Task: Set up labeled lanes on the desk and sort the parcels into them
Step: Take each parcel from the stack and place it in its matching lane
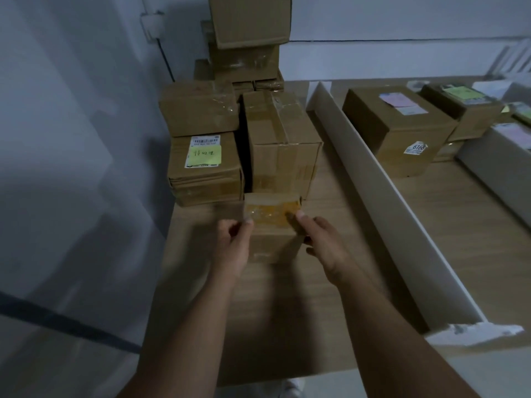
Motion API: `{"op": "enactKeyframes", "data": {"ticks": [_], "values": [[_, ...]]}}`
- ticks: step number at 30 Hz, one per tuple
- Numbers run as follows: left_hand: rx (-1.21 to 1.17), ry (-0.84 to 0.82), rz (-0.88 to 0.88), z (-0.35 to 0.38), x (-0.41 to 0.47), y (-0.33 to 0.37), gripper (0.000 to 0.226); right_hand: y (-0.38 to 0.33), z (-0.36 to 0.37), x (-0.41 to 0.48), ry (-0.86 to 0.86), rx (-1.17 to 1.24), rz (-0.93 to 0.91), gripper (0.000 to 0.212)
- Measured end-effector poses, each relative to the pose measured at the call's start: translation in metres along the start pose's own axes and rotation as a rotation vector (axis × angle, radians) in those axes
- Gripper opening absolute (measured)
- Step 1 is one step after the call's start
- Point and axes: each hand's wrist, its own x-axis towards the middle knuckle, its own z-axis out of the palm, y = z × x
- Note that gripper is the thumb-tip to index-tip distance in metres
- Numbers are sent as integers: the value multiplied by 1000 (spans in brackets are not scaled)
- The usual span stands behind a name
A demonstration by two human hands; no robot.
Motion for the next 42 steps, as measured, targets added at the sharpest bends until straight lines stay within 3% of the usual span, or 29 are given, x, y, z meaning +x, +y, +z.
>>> {"op": "enactKeyframes", "data": {"ticks": [1, 5, 10, 13, 17, 25, 28, 30, 32, 35, 39, 42], "values": [[10, -2, -4, 1, -1, -2, 33, 3, 3, 0, 37, -25, -3, 36], [-34, -45, 30, 4, -1, -9, 44, 12, 8, 4, 13, 30, -26, 15], [-94, -17, 44, 3, 4, -10, 37, 2, 1, 6, -46, 101, -78, 30], [-135, -30, -26, 4, 2, -18, 17, 6, -3, 7, -23, 104, -28, 6], [-84, 6, -105, 10, 4, -32, 21, 23, 3, 7, 34, 70, 74, 24], [-1, -6, -44, 13, 7, -39, 21, 40, 7, 15, 88, -37, 111, 19], [84, 34, -4, 9, 9, -41, 29, 39, 8, 14, 123, -133, 149, 57], [220, 152, -5, 3, 13, -40, 43, 35, 6, 11, 214, -254, 171, 66], [344, 257, -34, -1, 15, -39, 55, 38, 2, 13, 306, -327, 171, 64], [351, 275, -93, -4, 17, -41, 67, 41, 2, 16, 286, -292, 77, 61], [188, 221, -81, 0, 12, -38, 47, 37, 7, 14, 268, -326, -21, 40], [63, 231, -41, -2, 10, -33, 42, 35, -1, 13, 331, -569, 73, 41]]}}
